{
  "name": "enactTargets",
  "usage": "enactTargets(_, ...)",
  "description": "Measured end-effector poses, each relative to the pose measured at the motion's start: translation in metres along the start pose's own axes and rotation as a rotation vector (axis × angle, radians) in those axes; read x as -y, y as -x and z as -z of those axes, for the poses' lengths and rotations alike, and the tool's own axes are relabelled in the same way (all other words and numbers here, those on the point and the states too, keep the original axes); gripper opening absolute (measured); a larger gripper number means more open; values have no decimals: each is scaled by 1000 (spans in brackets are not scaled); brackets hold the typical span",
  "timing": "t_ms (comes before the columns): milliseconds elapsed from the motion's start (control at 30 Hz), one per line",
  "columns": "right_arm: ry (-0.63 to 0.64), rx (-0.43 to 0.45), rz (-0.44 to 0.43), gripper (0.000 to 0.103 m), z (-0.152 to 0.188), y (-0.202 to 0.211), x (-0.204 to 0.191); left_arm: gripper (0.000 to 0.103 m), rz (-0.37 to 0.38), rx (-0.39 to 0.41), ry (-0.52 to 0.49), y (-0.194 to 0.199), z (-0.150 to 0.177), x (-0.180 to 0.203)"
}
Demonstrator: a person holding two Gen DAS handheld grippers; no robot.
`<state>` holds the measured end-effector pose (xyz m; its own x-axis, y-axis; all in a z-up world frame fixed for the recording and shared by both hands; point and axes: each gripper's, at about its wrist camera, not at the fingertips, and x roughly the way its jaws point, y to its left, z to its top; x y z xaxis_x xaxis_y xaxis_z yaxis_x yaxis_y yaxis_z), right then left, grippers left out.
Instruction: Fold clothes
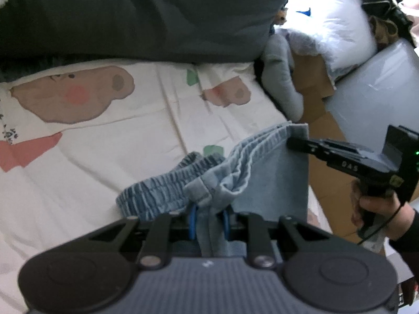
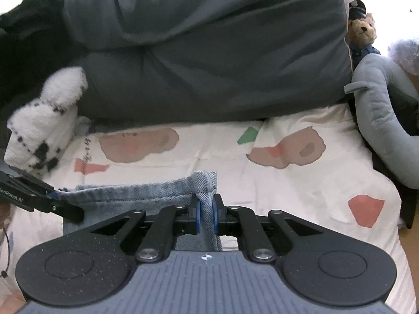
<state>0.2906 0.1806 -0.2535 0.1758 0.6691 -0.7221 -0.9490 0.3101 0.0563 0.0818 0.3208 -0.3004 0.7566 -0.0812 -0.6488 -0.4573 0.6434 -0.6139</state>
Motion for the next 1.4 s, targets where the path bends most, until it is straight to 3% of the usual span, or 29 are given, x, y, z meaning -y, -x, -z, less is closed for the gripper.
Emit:
enactTargets(333,-10,-55,39,8,-1,-30,4,25,-24,-39,30,-16,-6,-15)
enactTargets(467,-29,-54,64,10,1,-30,3,29,-60,-26,71,-9,-9,-22)
enactTargets(533,-40,-47,80,12,2,-27,2,33,-103,-4,41,0,-9,-19)
enactTargets(567,-46,-43,88,14,2,-26,1,37,-122,6,21,5,-8,-17)
enactTargets(667,-63,-32,111,42,3,-22,-1,37,-133,26,-2,20,-8,-14)
enactTargets(700,-68,-28,119,45,4,-21,-2,37,-130,33,-4,23,-8,-13)
enactTargets(900,-47,-5,91,45,12,-17,-27,32,-81,58,-56,28,-12,9)
enactTargets(1100,-76,-9,81,45,25,-29,-48,26,-35,42,-119,9,-9,27)
enactTargets(1233,-96,-18,90,42,28,-43,-54,17,-54,24,-168,-9,-1,31)
enactTargets(1333,-108,-24,96,31,30,-54,-57,15,-101,19,-171,-18,0,23)
enactTargets(1400,-117,-27,100,31,31,-61,-60,6,-121,21,-151,-20,-2,13)
